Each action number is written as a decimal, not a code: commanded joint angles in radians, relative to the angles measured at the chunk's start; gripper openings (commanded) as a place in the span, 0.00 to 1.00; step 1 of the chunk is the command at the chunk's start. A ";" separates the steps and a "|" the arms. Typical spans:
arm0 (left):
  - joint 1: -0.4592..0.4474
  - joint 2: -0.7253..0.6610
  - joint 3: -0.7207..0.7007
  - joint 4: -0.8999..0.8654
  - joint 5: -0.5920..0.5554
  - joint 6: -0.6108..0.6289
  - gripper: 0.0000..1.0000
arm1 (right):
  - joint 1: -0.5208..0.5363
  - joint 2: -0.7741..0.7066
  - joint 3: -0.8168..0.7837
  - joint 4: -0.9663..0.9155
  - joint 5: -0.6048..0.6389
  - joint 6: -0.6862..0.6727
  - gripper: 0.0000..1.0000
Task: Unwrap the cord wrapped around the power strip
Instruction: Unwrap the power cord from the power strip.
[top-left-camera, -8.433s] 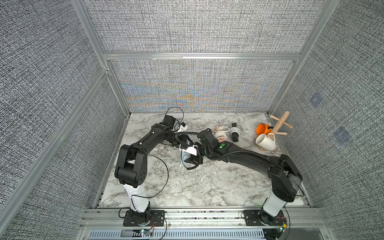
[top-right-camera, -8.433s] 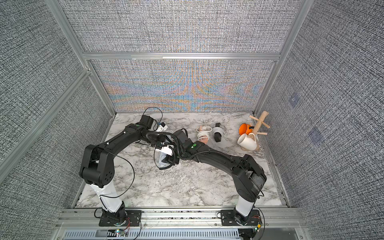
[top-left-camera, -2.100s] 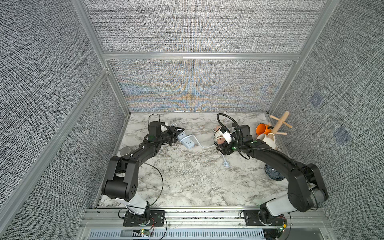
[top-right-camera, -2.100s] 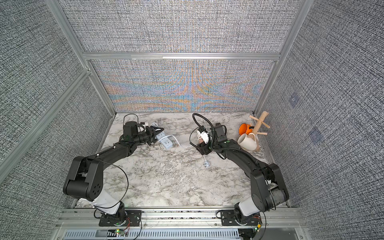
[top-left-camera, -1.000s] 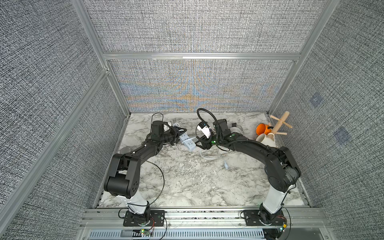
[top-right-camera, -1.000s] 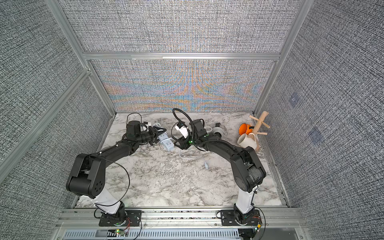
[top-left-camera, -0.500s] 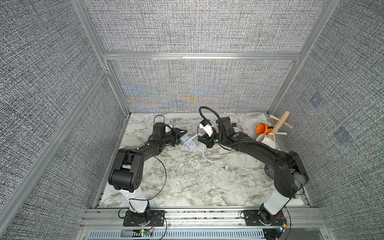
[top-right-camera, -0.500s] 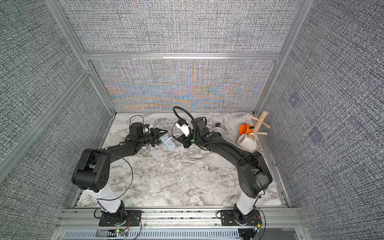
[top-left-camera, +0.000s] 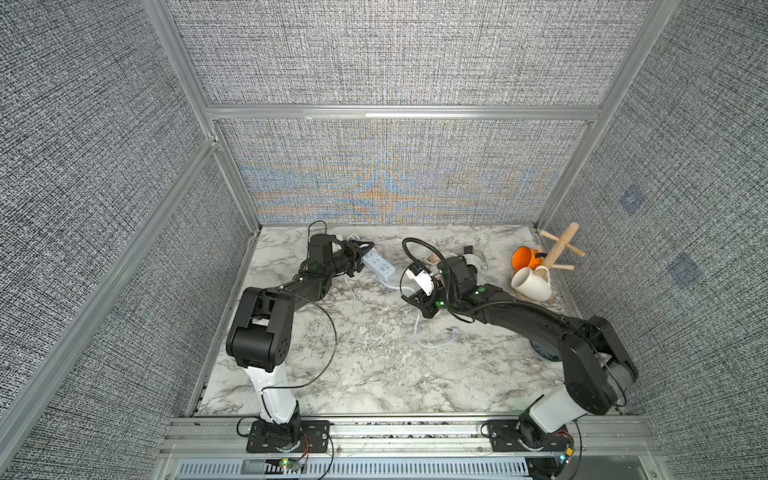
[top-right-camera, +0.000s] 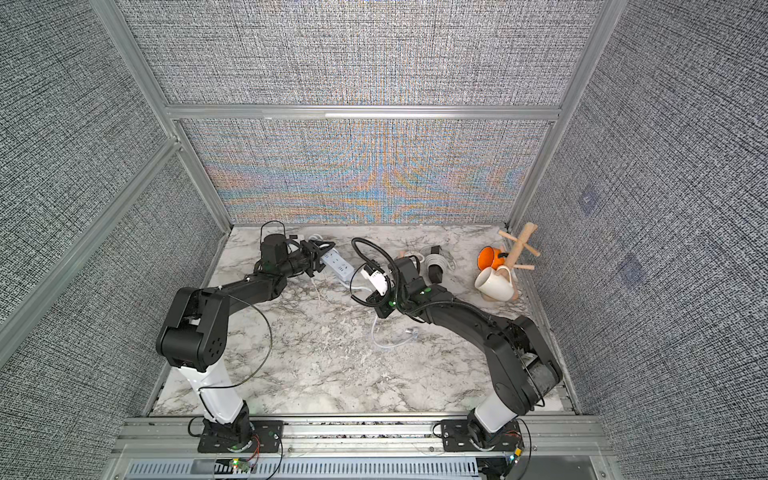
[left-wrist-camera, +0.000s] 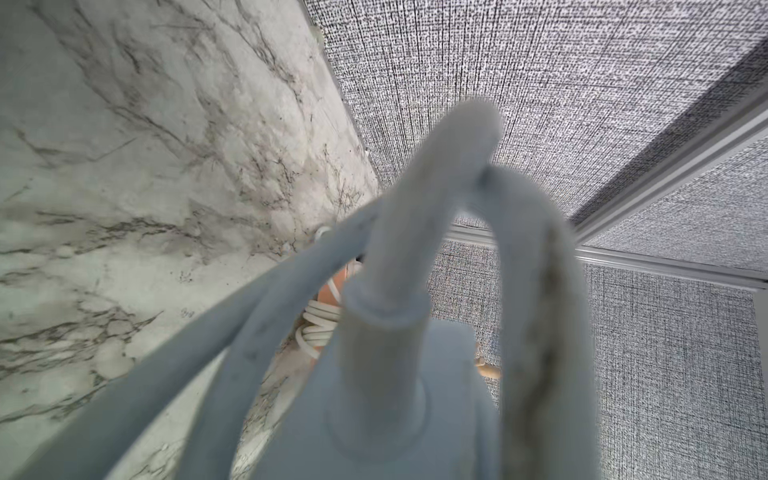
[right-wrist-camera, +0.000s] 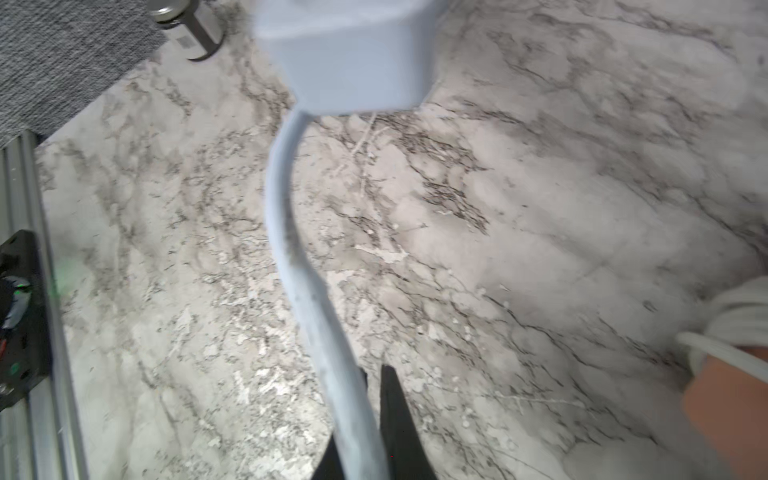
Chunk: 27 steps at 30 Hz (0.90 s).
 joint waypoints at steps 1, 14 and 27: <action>0.011 -0.030 -0.030 0.045 0.091 0.047 0.00 | -0.034 0.040 0.019 0.035 0.082 0.044 0.00; 0.036 -0.139 -0.178 -0.080 0.172 0.251 0.00 | -0.121 0.050 0.018 0.002 -0.002 0.003 0.05; 0.000 -0.115 -0.062 -0.285 0.221 0.440 0.00 | -0.092 -0.098 0.068 -0.146 -0.294 -0.143 0.76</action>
